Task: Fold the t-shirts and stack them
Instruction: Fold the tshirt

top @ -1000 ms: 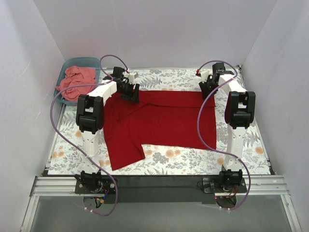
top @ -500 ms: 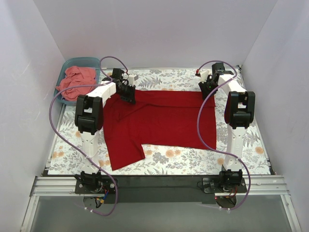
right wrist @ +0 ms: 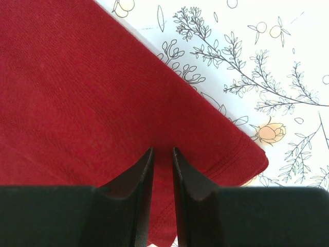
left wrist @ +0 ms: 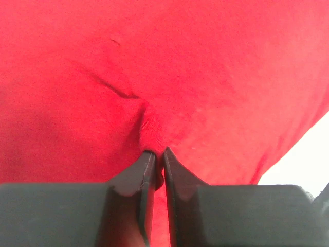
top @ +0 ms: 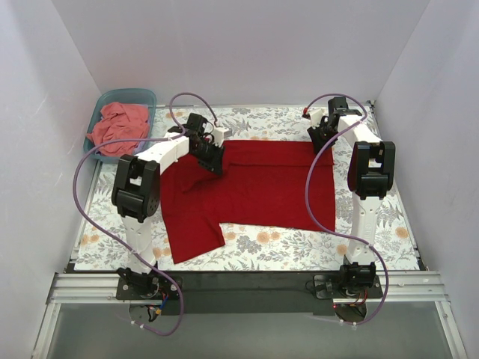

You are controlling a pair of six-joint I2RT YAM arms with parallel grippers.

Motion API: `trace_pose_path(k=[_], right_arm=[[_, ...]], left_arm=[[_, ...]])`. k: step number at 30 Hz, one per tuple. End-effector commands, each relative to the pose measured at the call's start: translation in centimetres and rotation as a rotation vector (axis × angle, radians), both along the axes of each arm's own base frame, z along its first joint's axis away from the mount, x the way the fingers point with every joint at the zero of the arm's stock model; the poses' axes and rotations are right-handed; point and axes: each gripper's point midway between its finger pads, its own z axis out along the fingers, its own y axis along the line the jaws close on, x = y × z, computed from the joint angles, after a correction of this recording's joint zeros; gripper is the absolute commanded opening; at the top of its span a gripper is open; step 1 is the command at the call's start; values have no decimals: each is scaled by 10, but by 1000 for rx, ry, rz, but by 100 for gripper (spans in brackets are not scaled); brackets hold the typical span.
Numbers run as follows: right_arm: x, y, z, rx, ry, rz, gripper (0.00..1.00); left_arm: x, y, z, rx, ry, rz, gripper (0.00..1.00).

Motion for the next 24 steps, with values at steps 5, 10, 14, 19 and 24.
trace_pose_path(k=[5, 10, 14, 19, 24], right_arm=[[-6, -2, -1, -31, 10, 13, 27], [-4, -4, 0, -39, 7, 9, 27], [-2, -5, -3, -48, 8, -4, 27], [-2, -8, -4, -63, 8, -12, 26], [-2, -10, -4, -79, 8, -14, 26]], left_arm=[[-16, -6, 39, -45, -56, -89, 36], [68, 51, 82, -148, -166, 207, 46], [150, 115, 96, -132, -211, 540, 45], [196, 151, 68, -83, -197, 740, 45], [199, 156, 41, -49, -153, 779, 42]])
